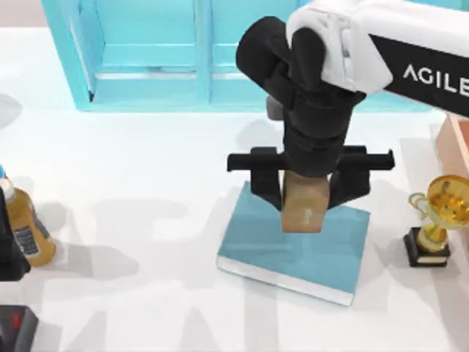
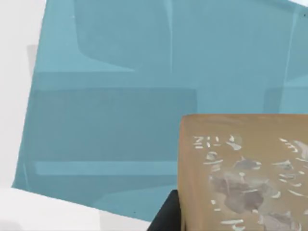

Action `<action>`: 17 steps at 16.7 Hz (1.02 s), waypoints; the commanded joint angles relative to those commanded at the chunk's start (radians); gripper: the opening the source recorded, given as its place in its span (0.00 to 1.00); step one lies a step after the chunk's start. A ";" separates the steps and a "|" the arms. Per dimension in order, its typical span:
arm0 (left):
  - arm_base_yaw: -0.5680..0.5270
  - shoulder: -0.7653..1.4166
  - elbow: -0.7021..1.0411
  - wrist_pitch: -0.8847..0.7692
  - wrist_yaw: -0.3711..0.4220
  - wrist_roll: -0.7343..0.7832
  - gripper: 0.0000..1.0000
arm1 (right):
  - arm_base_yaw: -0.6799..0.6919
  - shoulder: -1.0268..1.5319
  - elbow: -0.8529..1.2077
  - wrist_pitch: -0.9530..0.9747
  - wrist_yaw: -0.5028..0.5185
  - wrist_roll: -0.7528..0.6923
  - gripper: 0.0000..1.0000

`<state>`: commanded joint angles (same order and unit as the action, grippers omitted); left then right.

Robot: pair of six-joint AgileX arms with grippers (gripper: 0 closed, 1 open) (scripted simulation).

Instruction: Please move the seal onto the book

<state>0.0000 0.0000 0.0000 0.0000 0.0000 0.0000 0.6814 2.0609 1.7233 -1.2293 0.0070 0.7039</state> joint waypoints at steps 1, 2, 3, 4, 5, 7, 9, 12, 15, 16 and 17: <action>0.000 0.000 0.000 0.000 0.000 0.000 1.00 | 0.000 0.000 0.000 0.000 0.000 0.000 0.60; 0.000 0.000 0.000 0.000 0.000 0.000 1.00 | 0.000 0.000 0.000 0.000 0.000 0.000 0.68; 0.000 0.000 0.000 0.000 0.000 0.000 1.00 | 0.000 0.000 0.000 0.000 0.000 0.000 0.75; 0.000 0.000 0.000 0.000 0.000 0.000 1.00 | 0.000 0.000 0.000 0.000 0.000 0.000 0.83; 0.000 0.000 0.000 0.000 0.000 0.000 1.00 | 0.000 0.000 0.000 0.000 0.000 0.000 0.90; 0.000 0.000 0.000 0.000 0.000 0.000 1.00 | 0.000 0.000 0.000 0.000 0.000 0.000 1.00; 0.000 0.000 0.000 0.000 0.000 0.000 1.00 | 0.000 0.000 0.000 0.000 0.000 0.000 1.00; 0.000 0.000 0.000 0.000 0.000 0.000 1.00 | 0.000 0.000 0.000 0.000 0.000 0.000 1.00; 0.000 0.000 0.000 0.000 0.000 0.000 1.00 | 0.000 0.000 0.000 0.000 0.000 0.000 1.00; 0.000 0.000 0.000 0.000 0.000 0.000 1.00 | -0.001 0.000 0.004 -0.004 0.000 0.001 1.00; 0.000 0.000 0.000 0.000 0.000 0.000 1.00 | -0.003 0.000 0.017 -0.017 0.000 0.003 1.00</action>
<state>0.0000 0.0000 0.0000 0.0000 0.0000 0.0000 0.6784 2.0612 1.7405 -1.2465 0.0070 0.7066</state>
